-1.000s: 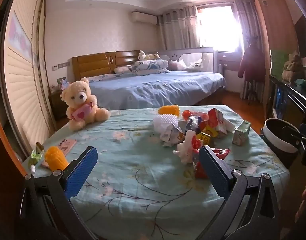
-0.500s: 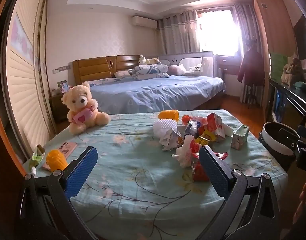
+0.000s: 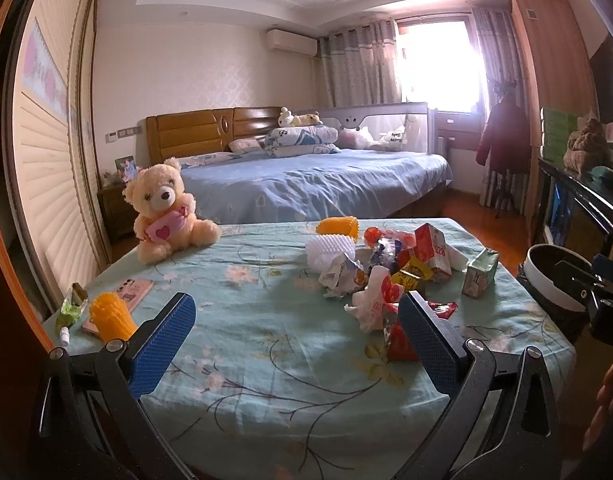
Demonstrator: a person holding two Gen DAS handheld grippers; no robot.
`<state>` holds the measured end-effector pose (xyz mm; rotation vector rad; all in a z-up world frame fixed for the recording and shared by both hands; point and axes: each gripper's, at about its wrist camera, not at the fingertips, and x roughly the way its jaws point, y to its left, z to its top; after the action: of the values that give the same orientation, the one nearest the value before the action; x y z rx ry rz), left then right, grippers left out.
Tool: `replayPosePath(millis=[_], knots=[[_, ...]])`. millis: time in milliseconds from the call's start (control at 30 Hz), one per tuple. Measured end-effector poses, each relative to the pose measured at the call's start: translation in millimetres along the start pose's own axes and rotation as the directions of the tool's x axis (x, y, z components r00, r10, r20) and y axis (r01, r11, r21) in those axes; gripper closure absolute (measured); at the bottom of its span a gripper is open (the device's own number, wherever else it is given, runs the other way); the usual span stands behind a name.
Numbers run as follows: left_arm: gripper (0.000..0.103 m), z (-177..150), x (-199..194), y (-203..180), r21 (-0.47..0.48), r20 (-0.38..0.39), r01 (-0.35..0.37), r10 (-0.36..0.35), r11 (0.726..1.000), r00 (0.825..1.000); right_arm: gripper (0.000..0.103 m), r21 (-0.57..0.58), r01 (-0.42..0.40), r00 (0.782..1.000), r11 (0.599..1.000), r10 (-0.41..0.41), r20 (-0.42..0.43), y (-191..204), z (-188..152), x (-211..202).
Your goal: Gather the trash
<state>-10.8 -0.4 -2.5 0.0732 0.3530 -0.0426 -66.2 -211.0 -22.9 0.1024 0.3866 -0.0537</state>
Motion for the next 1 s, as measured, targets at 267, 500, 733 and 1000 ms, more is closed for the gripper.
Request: replayPosePath(millis=[267,500,733,1000], knots=[[0.0,1.0,-0.1,0.8,-0.001,0.002,0.001,-0.001,1.0,1.0,0.0,0.009,-0.011,1.0,1.0,0.011,-0.002,-0.3,-0.5,1.4],[0.0,1.1,0.0,1.6,-0.002,0.002,0.002,-0.002,1.0,1.0,0.0,0.012,-0.017,1.0,1.0,0.017,-0.002,-0.1,-0.8,1.0],[0.0,0.6,-0.2,0.9,-0.003,0.003,0.001,-0.001,1.0,1.0,0.0,0.017,-0.026,1.0,1.0,0.026,-0.005,0.2,-0.6,1.0],[0.0,0.7,-0.7,0.6,-0.002,0.003,0.003,-0.003,1.0,1.0,0.0,0.016,-0.041,0.999,0.999,0.041,-0.006,1.4,-1.6,-1.4]])
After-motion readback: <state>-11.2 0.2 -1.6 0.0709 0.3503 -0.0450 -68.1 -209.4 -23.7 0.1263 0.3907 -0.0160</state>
